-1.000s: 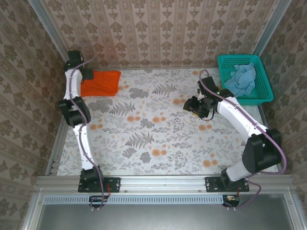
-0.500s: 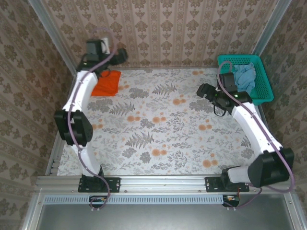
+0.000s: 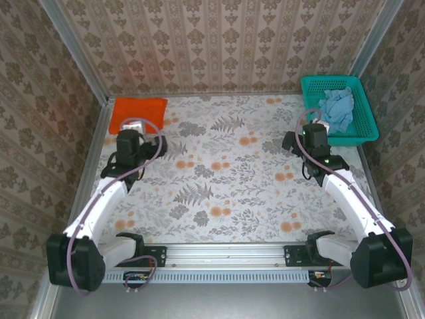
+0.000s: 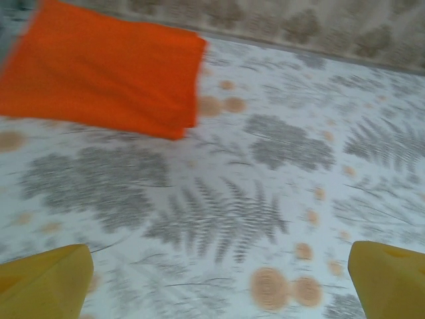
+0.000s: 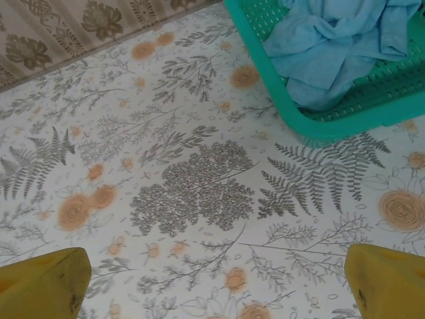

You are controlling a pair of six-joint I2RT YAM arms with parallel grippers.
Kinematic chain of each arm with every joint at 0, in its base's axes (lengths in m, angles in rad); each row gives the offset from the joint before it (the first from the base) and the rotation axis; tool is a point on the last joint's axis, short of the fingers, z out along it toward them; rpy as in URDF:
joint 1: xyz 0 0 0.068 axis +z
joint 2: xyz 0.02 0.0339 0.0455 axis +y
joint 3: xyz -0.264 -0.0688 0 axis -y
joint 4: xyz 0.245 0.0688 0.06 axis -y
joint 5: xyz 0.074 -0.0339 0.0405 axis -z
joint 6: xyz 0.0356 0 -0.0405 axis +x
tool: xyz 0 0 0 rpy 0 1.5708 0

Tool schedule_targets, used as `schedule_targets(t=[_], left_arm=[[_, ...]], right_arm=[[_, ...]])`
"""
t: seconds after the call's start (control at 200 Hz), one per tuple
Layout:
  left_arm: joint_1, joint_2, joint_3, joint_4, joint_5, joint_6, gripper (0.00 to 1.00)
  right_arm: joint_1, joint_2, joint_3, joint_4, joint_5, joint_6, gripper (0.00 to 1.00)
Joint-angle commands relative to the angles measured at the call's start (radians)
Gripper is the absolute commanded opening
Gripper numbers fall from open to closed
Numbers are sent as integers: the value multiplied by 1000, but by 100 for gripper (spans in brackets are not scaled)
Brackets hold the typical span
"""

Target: Fold and stack the t-shirts

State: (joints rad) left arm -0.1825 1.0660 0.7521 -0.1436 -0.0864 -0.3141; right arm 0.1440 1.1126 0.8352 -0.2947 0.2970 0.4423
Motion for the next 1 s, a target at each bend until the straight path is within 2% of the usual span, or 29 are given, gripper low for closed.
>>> schedule_targets(t=[0.0,0.12,0.215,0.315,0.405,0.45,0.54,0.65,0.72,0.83,0.94,0.995], left_arm=[[102,-71,-84,-37,-94,-13,100],[180,-148,-197,9,-158,23,100],[188,-150,-247,56,-170,122,100],[194,-115,-284,114,-151,126,100],[201,-85,-348,275,-105,130,100],[207,-32,-341,313,-116,121,100],[204,89,-311,386,-105,142,100],[203,231,-292,531,-116,159,100],[203,288,-278,617,-77,184,100],[205,375,-212,640,-16,259,100],[211,447,-160,642,-1,279,100],[200,449,-162,649,16,300,100]], right_arm=[[3,-53,-105,246,65,-96,99],[6,-70,-203,354,53,-180,100],[6,-81,-256,378,46,-223,100],[6,-92,-307,394,-5,-279,99],[6,-88,-368,463,-47,-308,99],[8,-79,-399,513,-74,-345,99],[6,-18,-440,621,-38,-347,100],[3,108,-427,714,-37,-337,100],[5,173,-381,725,-51,-348,100],[-3,260,-349,835,-57,-356,100],[-18,347,-243,707,-60,-338,100],[-23,355,-235,699,-69,-336,100]])
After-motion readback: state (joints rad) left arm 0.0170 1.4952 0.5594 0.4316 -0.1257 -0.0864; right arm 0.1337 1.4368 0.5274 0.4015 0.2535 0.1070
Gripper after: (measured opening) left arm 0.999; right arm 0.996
